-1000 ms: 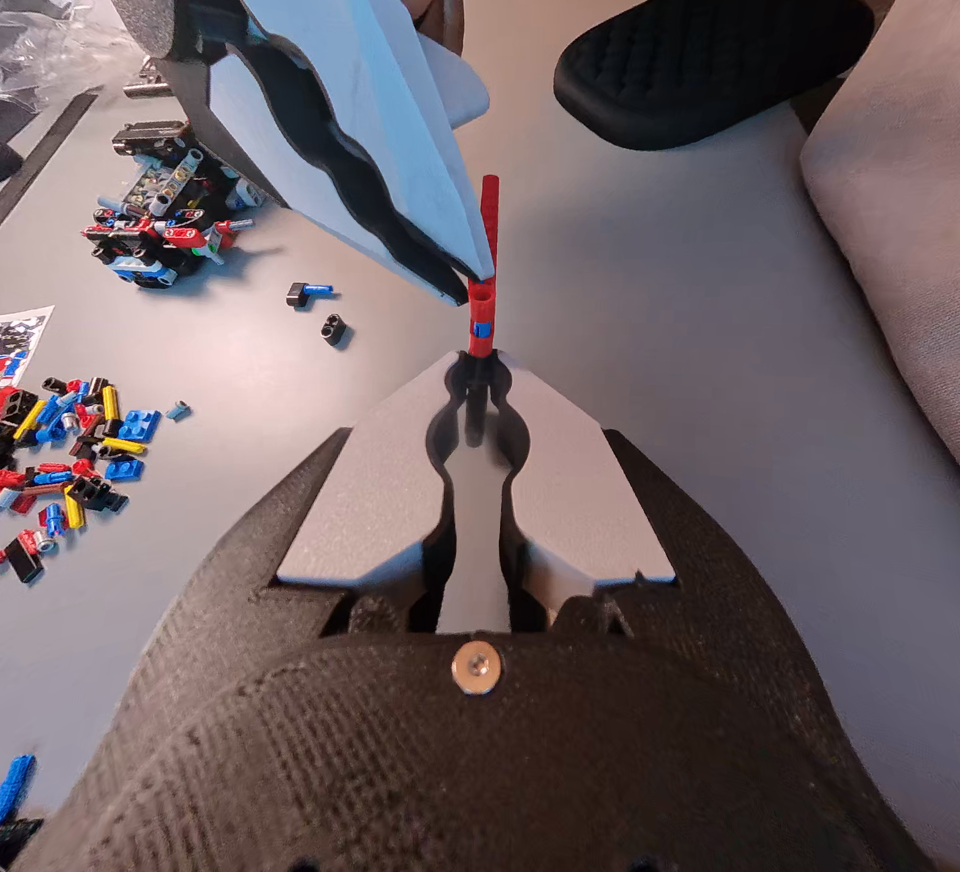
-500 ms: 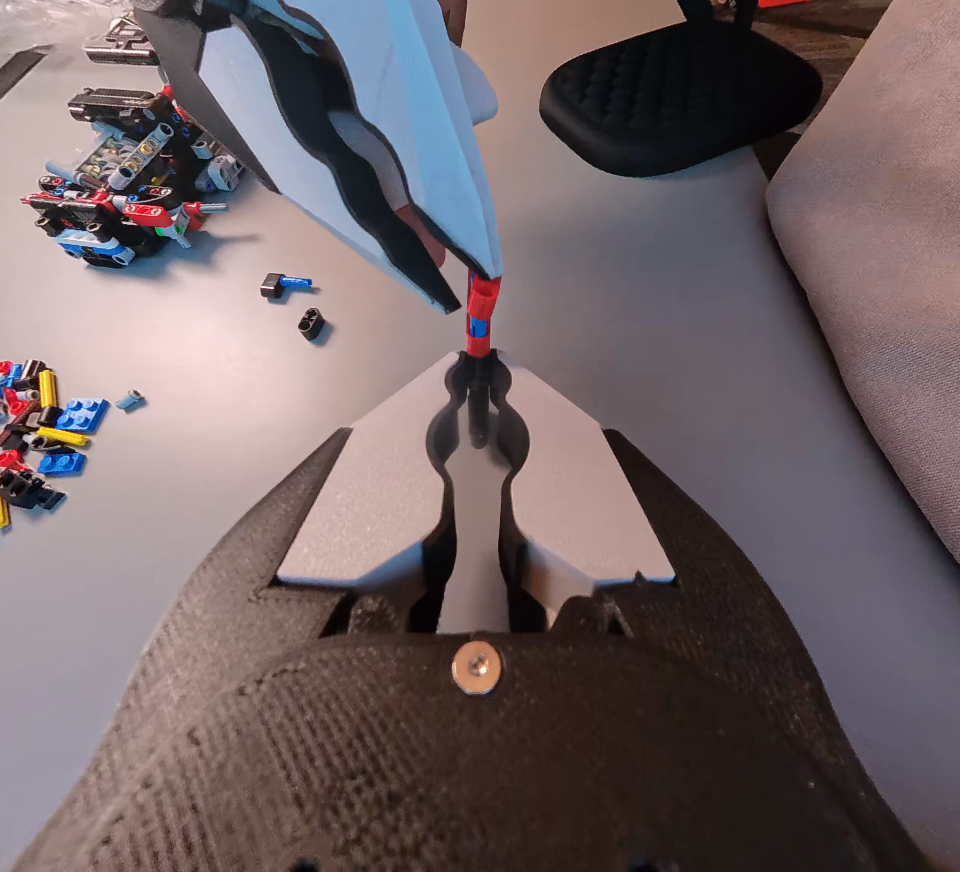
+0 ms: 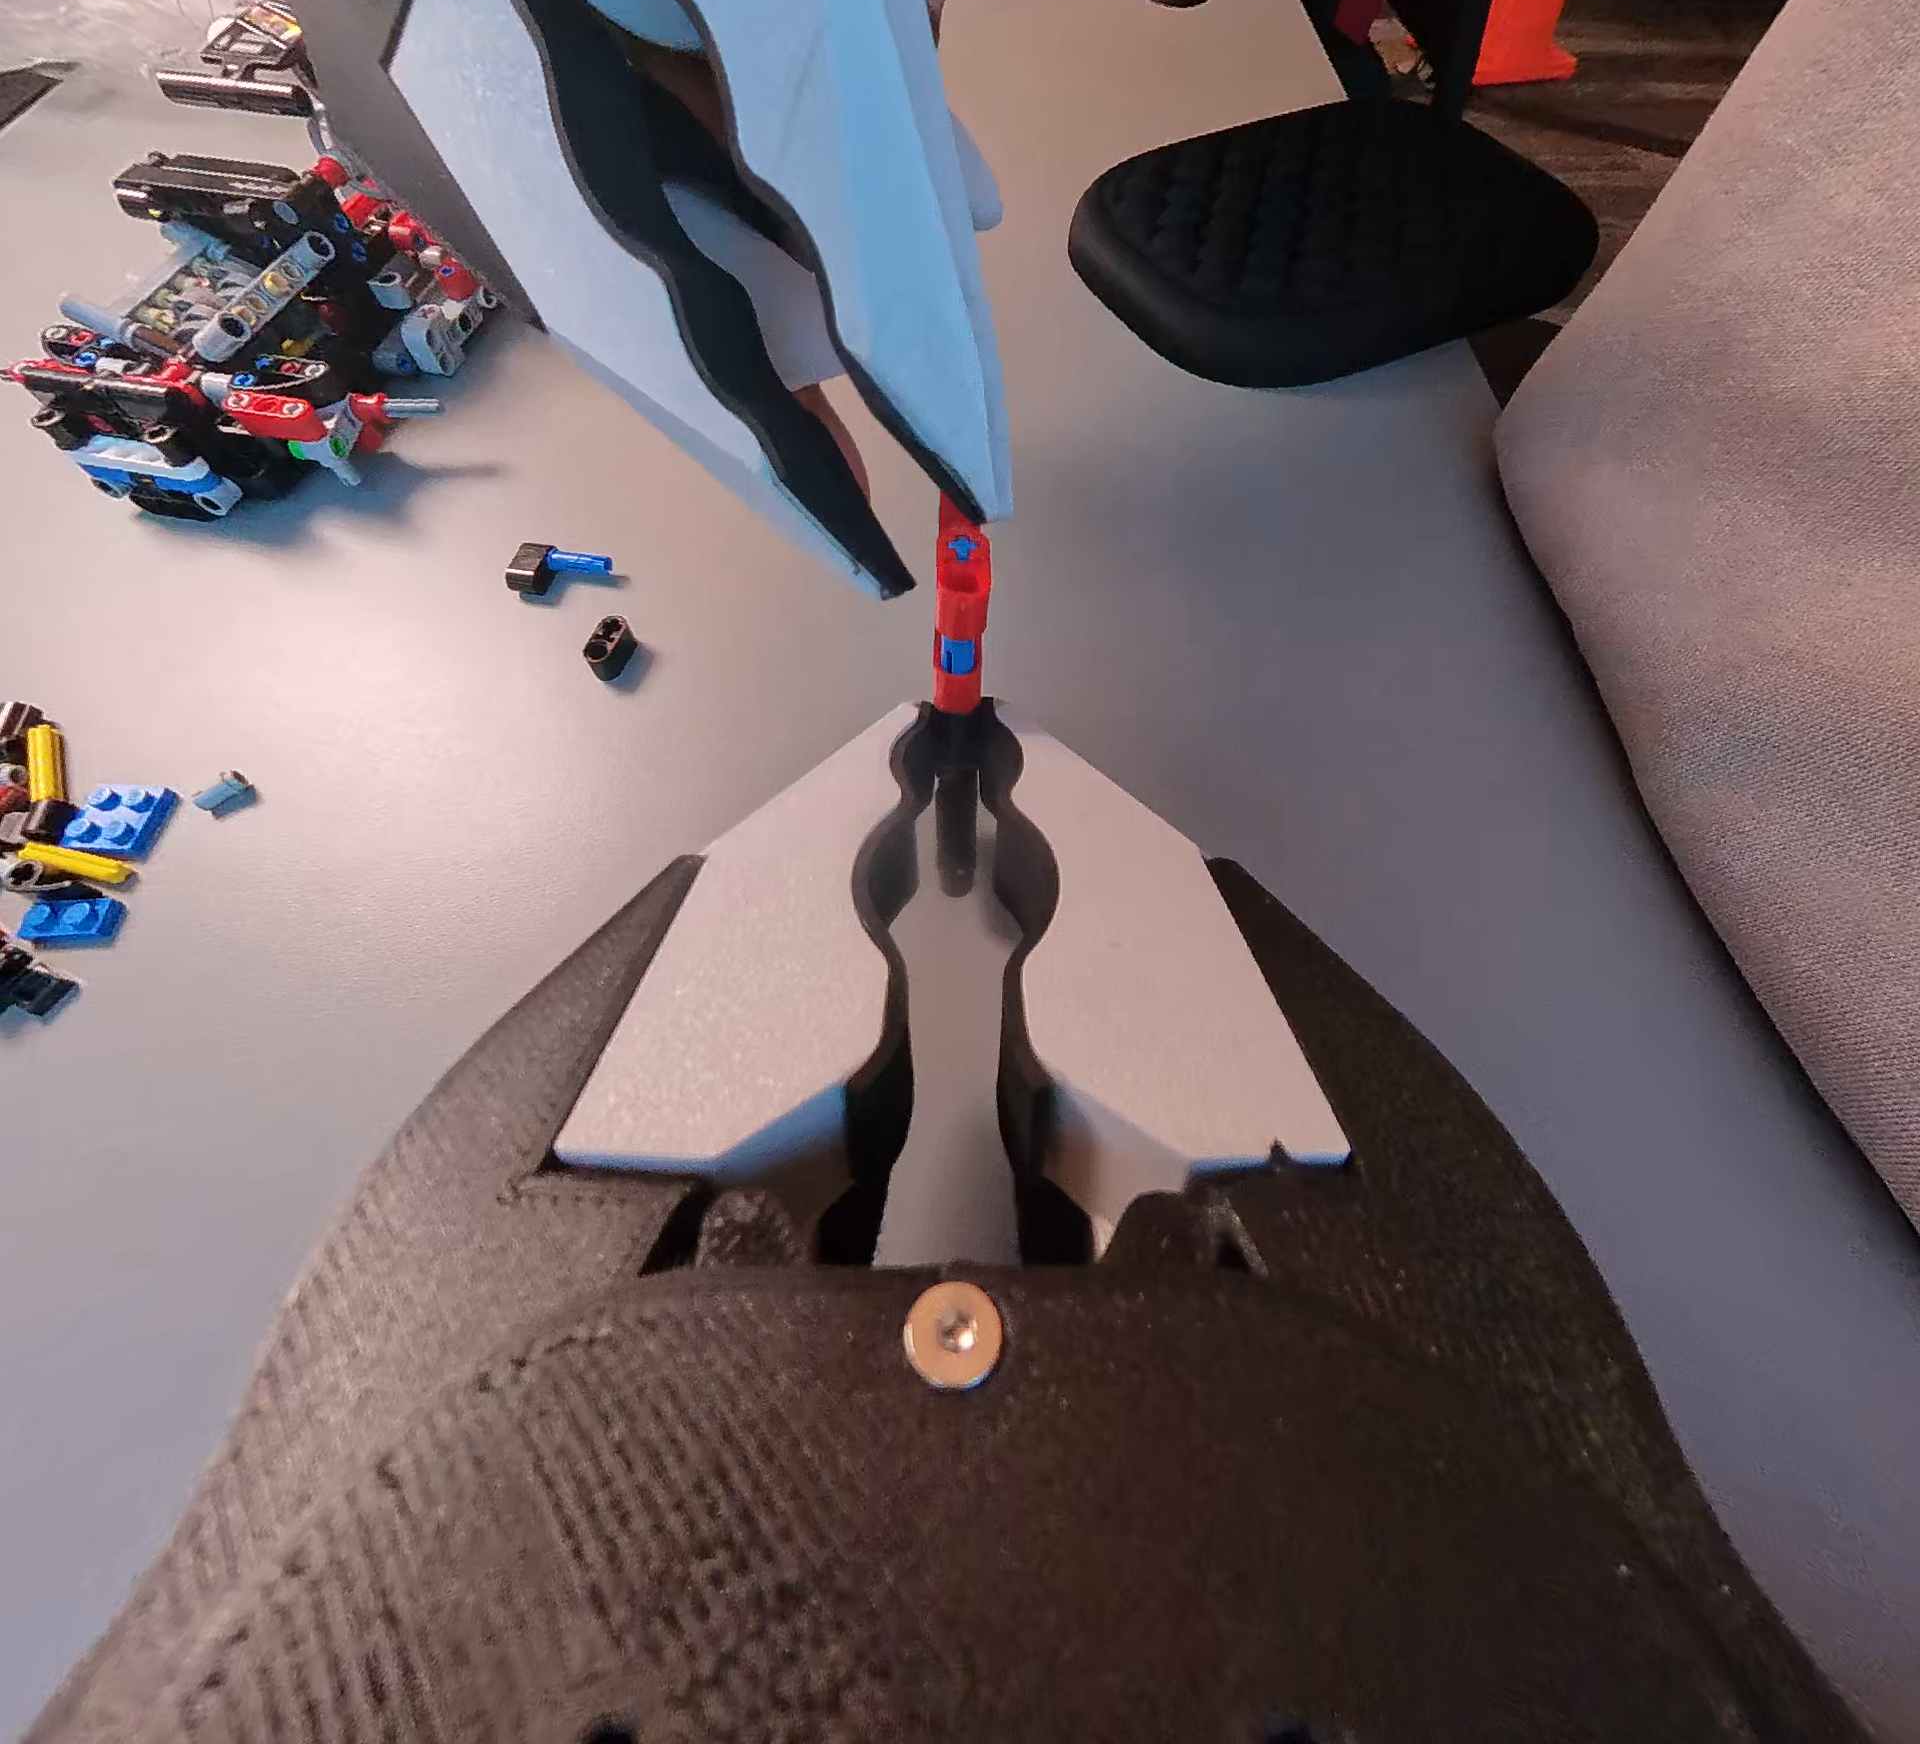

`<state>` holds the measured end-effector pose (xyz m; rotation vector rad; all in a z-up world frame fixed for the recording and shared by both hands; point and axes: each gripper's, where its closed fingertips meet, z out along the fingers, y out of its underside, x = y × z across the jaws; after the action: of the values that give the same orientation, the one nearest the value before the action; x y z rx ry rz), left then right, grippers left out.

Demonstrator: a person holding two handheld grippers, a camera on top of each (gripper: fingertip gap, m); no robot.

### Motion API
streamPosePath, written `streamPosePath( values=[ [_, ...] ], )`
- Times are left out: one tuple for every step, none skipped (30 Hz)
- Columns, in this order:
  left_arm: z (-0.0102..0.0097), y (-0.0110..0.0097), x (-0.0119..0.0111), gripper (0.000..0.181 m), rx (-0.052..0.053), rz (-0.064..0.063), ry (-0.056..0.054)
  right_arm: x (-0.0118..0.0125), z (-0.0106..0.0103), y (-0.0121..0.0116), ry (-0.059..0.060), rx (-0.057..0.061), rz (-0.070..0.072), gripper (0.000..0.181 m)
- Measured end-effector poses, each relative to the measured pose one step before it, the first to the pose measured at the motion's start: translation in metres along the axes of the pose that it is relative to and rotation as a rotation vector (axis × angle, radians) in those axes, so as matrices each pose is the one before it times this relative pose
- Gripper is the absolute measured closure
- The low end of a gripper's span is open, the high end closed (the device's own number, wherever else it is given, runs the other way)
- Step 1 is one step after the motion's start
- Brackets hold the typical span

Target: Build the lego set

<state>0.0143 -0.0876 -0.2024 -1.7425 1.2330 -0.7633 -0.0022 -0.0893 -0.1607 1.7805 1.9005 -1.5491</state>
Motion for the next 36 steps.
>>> streamPosePath(
  values=[
    [-0.00022, -0.00007, -0.00028, 0.176, 0.0016, -0.0053, 0.0008, 0.00064, -0.00043, -0.00018, 0.0142, -0.0010, -0.0164, 0.168],
    [-0.00011, -0.00012, -0.00013, 0.176, 0.0016, -0.0060, 0.0019, -0.00030, -0.00034, -0.00065, 0.0110, 0.0016, -0.0189, 0.167],
    [0.00006, 0.00000, -0.00021, 0.176, 0.0006, -0.0061, 0.0016, -0.00003, -0.00049, -0.00130, 0.0148, 0.0045, -0.0180, 0.167],
    [0.00000, 0.00034, -0.00025, 0.176, -0.0013, -0.0044, 0.0006, 0.00093, -0.00057, -0.00116, 0.0237, 0.0024, -0.0236, 0.166],
    [0.00007, 0.00058, -0.00060, 0.176, -0.0029, -0.0056, -0.0014, 0.00023, -0.00094, -0.00133, 0.0253, 0.0018, -0.0344, 0.165],
    [0.00007, 0.00040, -0.00059, 0.176, -0.0023, -0.0064, -0.0017, 0.00036, -0.00137, -0.00223, 0.0319, 0.0058, -0.0421, 0.164],
    [-0.00008, 0.00009, -0.00048, 0.176, -0.0008, -0.0064, -0.0006, 0.00013, -0.00162, -0.00207, 0.0365, 0.0023, -0.0488, 0.164],
    [-0.00016, 0.00010, -0.00095, 0.176, -0.0008, -0.0088, -0.0026, 0.00142, -0.00153, -0.00105, 0.0503, -0.0087, -0.0524, 0.164],
    [-0.00017, 0.00010, -0.00127, 0.176, -0.0010, -0.0107, -0.0036, 0.00171, -0.00131, -0.00050, 0.0570, -0.0139, -0.0604, 0.164],
    [-0.00030, -0.00006, -0.00107, 0.176, 0.0011, -0.0098, -0.0016, -0.00004, -0.00076, 0.00097, 0.0498, -0.0232, -0.0642, 0.164],
    [-0.00035, -0.00021, -0.00096, 0.176, 0.0017, -0.0090, -0.0018, 0.00000, -0.00019, 0.00170, 0.0510, -0.0309, -0.0647, 0.164],
    [-0.00025, -0.00029, -0.00112, 0.176, 0.0010, -0.0064, -0.0038, 0.00047, 0.00031, 0.00214, 0.0496, -0.0328, -0.0614, 0.164],
    [-0.00010, -0.00006, -0.00115, 0.176, -0.0015, -0.0027, -0.0055, 0.00088, 0.00091, 0.00171, 0.0418, -0.0311, -0.0443, 0.164],
    [0.00008, 0.00015, -0.00104, 0.176, -0.0031, 0.0006, -0.0060, 0.00010, 0.00133, 0.00029, 0.0228, -0.0194, -0.0198, 0.165],
    [0.00021, 0.00014, -0.00025, 0.176, -0.0034, 0.0015, -0.0027, -0.00060, 0.00145, -0.00051, 0.0065, -0.0106, 0.0017, 0.166],
    [0.00030, 0.00008, 0.00021, 0.176, -0.0041, 0.0020, -0.0014, -0.00008, 0.00153, -0.00025, 0.0019, -0.0092, 0.0059, 0.166],
    [0.00026, 0.00029, 0.00004, 0.176, -0.0047, 0.0053, -0.0038, -0.00040, 0.00139, -0.00037, -0.0009, -0.0053, -0.0038, 0.166],
    [0.00018, 0.00052, -0.00014, 0.176, -0.0065, 0.0060, -0.0057, -0.00044, 0.00103, -0.00099, -0.0007, -0.0011, -0.0069, 0.167],
    [0.00006, 0.00034, -0.00001, 0.176, -0.0044, 0.0036, -0.0035, -0.00053, 0.00082, -0.00092, -0.0009, -0.0035, -0.0045, 0.168],
    [-0.00009, -0.00016, -0.00001, 0.176, -0.0001, 0.0003, -0.0016, -0.00127, 0.00068, -0.00112, -0.0038, -0.0031, -0.0059, 0.170],
    [-0.00022, -0.00024, -0.00031, 0.176, 0.0001, -0.0001, -0.0021, -0.00057, 0.00086, -0.00086, 0.0014, -0.0060, -0.0062, 0.172],
    [-0.00030, 0.00009, -0.00046, 0.176, -0.0025, 0.0020, -0.0040, 0.00096, 0.00117, 0.00073, 0.0111, -0.0144, -0.0073, 0.176],
    [-0.00013, 0.00086, -0.00064, 0.176, -0.0066, 0.0034, -0.0046, 0.00049, 0.00124, 0.00083, 0.0075, -0.0133, -0.0080, 0.176],
    [0.00016, 0.00117, 0.00012, 0.176, -0.0066, 0.0038, -0.0007, -0.00055, 0.00088, 0.00045, -0.0002, -0.0097, -0.0036, 0.177],
    [0.00027, 0.00092, -0.00014, 0.176, -0.0049, 0.0017, -0.0021, 0.00010, 0.00068, 0.00072, 0.0025, -0.0100, -0.0016, 0.177],
    [0.00016, 0.00051, -0.00059, 0.176, -0.0037, 0.0025, -0.0040, 0.00020, 0.00052, 0.00057, 0.0036, -0.0069, -0.0040, 0.177],
    [-0.00039, -0.00043, -0.00096, 0.176, 0.0008, 0.0023, -0.0059, 0.00090, -0.00012, -0.00022, 0.0057, 0.0012, 0.0013, 0.177],
    [-0.00076, -0.00132, -0.00041, 0.176, 0.0062, 0.0044, -0.0031, 0.00059, -0.00087, -0.00083, -0.0027, 0.0073, 0.0136, 0.177],
    [-0.00082, -0.00195, 0.00027, 0.176, 0.0083, 0.0072, -0.0007, -0.00006, -0.00145, -0.00141, -0.0112, 0.0139, 0.0146, 0.177],
    [-0.00054, -0.00158, -0.00009, 0.176, 0.0005, 0.0164, -0.0082, -0.00064, -0.00165, -0.00097, -0.0152, 0.0139, 0.0128, 0.177],
    [0.00026, -0.00026, -0.00103, 0.176, -0.0124, 0.0203, -0.0181, 0.00014, -0.00097, 0.00049, -0.0101, 0.0050, 0.0119, 0.177],
    [0.00082, 0.00042, 0.00021, 0.176, -0.0166, 0.0170, -0.0100, -0.00046, -0.00028, 0.00136, -0.0120, -0.0017, 0.0061, 0.177],
    [0.00094, 0.00052, 0.00150, 0.176, -0.0125, 0.0089, 0.0013, -0.00178, 0.00023, 0.00158, -0.0166, -0.0060, 0.0040, 0.176],
    [0.00010, 0.00012, -0.00026, 0.176, -0.0067, 0.0079, -0.0076, -0.00060, 0.00012, 0.00071, -0.0053, -0.0046, 0.0012, 0.176],
    [-0.00038, -0.00077, -0.00116, 0.177, -0.0012, 0.0039, -0.0106, 0.00078, -0.00058, -0.00011, 0.0021, -0.0028, -0.0015, 0.176],
    [-0.00040, -0.00124, -0.00042, 0.177, 0.0021, -0.0012, -0.0023, 0.00034, -0.00102, -0.00056, -0.0006, -0.0051, -0.0010, 0.177]
  ],
)
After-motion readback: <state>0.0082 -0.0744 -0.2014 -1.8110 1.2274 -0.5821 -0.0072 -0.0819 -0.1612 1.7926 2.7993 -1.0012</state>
